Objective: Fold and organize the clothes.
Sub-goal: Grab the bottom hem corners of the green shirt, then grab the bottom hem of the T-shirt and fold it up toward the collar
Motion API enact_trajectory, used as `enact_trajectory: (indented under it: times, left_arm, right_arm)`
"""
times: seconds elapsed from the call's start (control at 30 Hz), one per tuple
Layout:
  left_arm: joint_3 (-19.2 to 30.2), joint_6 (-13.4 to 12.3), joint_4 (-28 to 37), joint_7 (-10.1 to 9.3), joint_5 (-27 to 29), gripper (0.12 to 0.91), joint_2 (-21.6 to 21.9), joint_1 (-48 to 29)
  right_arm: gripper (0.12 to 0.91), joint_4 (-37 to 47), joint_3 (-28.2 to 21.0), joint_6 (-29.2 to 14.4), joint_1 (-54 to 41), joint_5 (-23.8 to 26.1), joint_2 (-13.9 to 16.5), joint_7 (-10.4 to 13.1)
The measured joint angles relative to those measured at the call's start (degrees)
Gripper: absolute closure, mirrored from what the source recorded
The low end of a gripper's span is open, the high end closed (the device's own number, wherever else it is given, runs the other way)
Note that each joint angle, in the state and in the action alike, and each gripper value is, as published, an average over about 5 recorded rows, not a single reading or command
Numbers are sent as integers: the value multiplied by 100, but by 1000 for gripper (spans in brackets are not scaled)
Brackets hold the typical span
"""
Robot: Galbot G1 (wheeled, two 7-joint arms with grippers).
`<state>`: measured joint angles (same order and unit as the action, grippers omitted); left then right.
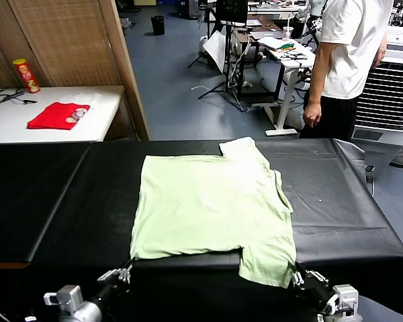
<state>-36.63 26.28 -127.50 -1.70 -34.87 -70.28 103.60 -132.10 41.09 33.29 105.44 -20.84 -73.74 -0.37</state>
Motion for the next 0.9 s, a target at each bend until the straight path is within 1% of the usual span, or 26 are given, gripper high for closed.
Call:
enact_trajectory:
  times: [0.1,0.23,0.4,0.5,0.67,0.9]
  left_arm:
    - [-43,-50,-100,-24,-17,904,6,83]
    - [-141,-172,-301,-47,-146,904,44,216]
    - [-183,-384,-465,-62,-291,904,-39,129]
    - [-134,-458,-437,-93,-272,904,-130,-85]
    - [-9,-526,-198,-156,41,904,-270,-633]
    - [226,-619,346,-158,662,904,-355,-1346]
  right_arm:
    - [904,-125,53,-103,11,-161,41,0]
    - [904,-74,62,-390,-208,-410,147,-19]
    - [904,425,-26,-767,-831,-625,404,-26]
    - [904,867,-133,-897,-1380,-666,559,-34]
    - [904,1639,-413,-1011,-2399,-613,669,-92]
    - [904,2781,-1025,-1193,-3599,-300,660,-151]
